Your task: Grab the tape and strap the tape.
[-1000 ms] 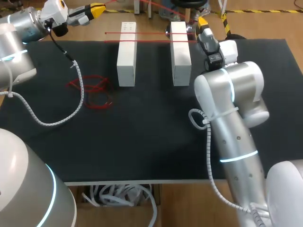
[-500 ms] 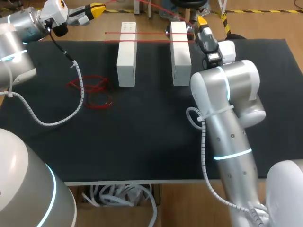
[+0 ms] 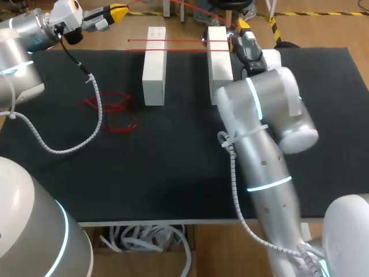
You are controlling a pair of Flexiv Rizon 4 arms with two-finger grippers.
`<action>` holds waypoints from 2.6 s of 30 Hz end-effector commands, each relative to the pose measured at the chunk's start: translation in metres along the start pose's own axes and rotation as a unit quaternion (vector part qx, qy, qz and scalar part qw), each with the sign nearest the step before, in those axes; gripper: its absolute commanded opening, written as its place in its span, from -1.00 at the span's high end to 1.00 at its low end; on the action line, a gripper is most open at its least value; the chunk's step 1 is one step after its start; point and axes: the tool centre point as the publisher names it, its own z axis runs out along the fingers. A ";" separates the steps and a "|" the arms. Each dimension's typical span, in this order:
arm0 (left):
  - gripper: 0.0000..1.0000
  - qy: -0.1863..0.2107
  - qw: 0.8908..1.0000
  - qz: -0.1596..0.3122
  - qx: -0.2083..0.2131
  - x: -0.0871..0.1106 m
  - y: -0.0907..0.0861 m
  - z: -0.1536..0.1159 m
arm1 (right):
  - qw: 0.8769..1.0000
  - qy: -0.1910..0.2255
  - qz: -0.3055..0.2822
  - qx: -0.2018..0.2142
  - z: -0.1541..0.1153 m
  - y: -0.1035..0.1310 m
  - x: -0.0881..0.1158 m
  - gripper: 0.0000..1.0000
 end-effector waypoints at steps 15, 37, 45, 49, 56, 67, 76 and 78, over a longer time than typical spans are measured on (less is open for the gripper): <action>1.00 0.000 1.000 0.001 0.001 0.000 0.000 0.000 | 0.999 0.008 0.006 -0.044 0.012 0.008 0.004 0.20; 1.00 0.000 1.000 0.001 0.001 0.000 0.000 0.000 | 0.998 0.014 -0.004 -0.053 0.026 0.010 0.003 1.00; 1.00 0.000 1.000 0.001 0.001 0.000 0.000 0.000 | 0.999 0.012 -0.015 -0.051 0.027 0.010 0.004 1.00; 1.00 0.000 1.000 0.001 0.001 0.000 0.000 0.000 | 0.998 0.001 -0.045 -0.043 0.023 0.010 0.009 1.00; 1.00 0.000 1.000 0.001 0.001 0.000 0.000 0.000 | 0.992 -0.036 -0.113 -0.037 0.019 0.017 0.029 1.00; 1.00 0.000 1.000 0.001 0.001 0.000 0.000 0.000 | 0.990 -0.027 -0.140 -0.023 0.020 0.019 0.037 1.00; 1.00 0.000 1.000 0.001 0.001 0.000 0.000 0.000 | 0.988 -0.030 -0.150 -0.022 0.019 0.015 0.032 1.00; 1.00 0.000 1.000 0.001 0.001 0.000 0.000 0.000 | 0.988 -0.026 -0.151 -0.021 0.020 0.014 0.031 1.00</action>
